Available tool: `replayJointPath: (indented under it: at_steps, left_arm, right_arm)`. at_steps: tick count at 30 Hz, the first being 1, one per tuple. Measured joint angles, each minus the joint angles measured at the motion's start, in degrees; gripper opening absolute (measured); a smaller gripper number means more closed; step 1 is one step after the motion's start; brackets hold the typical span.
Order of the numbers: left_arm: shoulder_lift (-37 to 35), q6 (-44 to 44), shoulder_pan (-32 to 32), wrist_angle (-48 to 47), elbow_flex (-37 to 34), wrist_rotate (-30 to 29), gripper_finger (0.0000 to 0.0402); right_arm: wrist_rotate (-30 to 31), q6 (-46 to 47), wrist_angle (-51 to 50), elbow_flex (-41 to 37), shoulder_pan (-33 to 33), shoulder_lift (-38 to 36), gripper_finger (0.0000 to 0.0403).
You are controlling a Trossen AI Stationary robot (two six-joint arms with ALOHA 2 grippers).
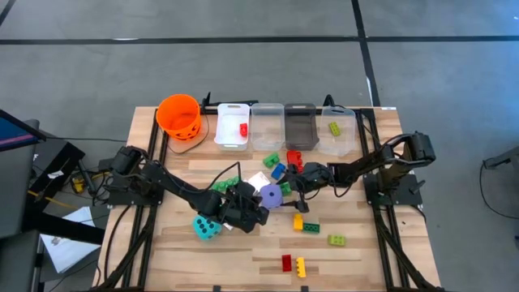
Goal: Pick & Place Toys
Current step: Put the purple dice into the left transparent bin
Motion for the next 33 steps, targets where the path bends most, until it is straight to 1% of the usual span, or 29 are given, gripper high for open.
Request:
replayJointPath:
  at_steps: [11, 15, 19, 22, 29, 33]
  left_arm:
    - [-0.01, 0.0, 0.0, -0.03, 0.0, -0.02, 0.0]
    - [-0.01, 0.0, 0.0, -0.02, 0.0, -0.02, 0.0]
    - [0.0, 0.0, 0.0, -0.02, 0.0, -0.02, 0.0]
    - [0.0, 0.0, 0.0, -0.04, 0.0, -0.02, 0.0]
    - [-0.02, 0.87, 0.0, -0.15, 0.0, -0.1, 0.0]
    - [-0.78, 3.53, 0.02, -0.24, -0.06, 0.04, 0.0]
  right_arm:
    - [0.0, 0.05, 0.08, 0.25, 0.0, 0.02, 0.0385]
    - [0.0, 0.08, -0.16, 1.75, 0.07, 0.02, 0.0385]
    - [0.0, 0.08, -2.7, 4.16, 0.04, 0.02, 0.038]
    - [0.0, 0.59, -3.95, 5.61, 0.04, 0.02, 0.0369]
    - [-0.1, 1.56, -4.12, 6.67, -0.31, 0.02, 0.032]
    - [-0.18, 2.55, -4.04, 6.7, -1.01, 0.02, 0.0315]
